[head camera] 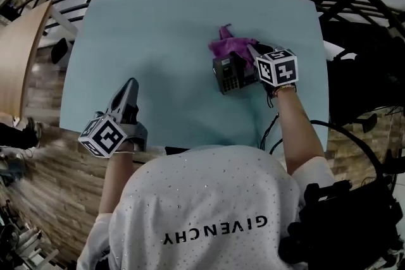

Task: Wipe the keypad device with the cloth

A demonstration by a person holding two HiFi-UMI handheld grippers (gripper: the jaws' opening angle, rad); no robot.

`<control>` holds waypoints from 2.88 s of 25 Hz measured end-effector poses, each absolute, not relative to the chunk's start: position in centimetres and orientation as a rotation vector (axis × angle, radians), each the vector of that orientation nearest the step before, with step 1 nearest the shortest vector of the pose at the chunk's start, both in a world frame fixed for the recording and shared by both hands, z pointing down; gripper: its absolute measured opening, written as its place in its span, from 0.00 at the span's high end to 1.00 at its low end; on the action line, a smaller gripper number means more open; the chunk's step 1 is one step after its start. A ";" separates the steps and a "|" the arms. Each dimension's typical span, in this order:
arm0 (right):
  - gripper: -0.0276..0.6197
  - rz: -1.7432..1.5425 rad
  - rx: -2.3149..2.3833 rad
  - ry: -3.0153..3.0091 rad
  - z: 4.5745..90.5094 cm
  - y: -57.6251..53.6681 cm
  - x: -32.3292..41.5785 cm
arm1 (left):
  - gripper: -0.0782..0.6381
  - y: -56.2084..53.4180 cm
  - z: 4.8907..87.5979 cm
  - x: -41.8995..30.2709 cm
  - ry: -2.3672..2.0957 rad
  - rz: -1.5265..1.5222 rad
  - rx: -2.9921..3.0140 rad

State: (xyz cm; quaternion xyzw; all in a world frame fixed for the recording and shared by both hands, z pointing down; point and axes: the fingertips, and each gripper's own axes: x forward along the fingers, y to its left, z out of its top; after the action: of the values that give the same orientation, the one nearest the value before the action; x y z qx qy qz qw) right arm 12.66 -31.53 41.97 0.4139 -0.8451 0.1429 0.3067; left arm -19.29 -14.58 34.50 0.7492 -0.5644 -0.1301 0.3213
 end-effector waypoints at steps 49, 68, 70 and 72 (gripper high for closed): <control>0.91 0.934 1.298 -2.239 48.5 -26.3 20.5 | 0.89 -10.1 34.7 -8.3 -1.429 -0.252 1.989; 0.91 0.780 1.094 -2.056 51.3 -24.0 21.2 | 0.89 -12.3 35.8 -6.7 -1.388 -0.289 1.990; 0.91 0.733 1.075 -2.044 51.5 -24.0 21.3 | 0.89 -12.2 36.2 -5.8 -1.371 -0.285 1.993; 0.91 0.704 1.052 -2.023 51.8 -23.6 21.5 | 0.89 -11.7 36.7 -5.1 -1.352 -0.273 1.996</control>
State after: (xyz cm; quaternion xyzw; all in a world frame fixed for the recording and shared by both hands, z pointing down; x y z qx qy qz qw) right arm 21.54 -23.65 51.83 0.4096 -0.7881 0.2742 0.3687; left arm -5.06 -11.67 36.70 0.7706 -0.5220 -0.1054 0.3503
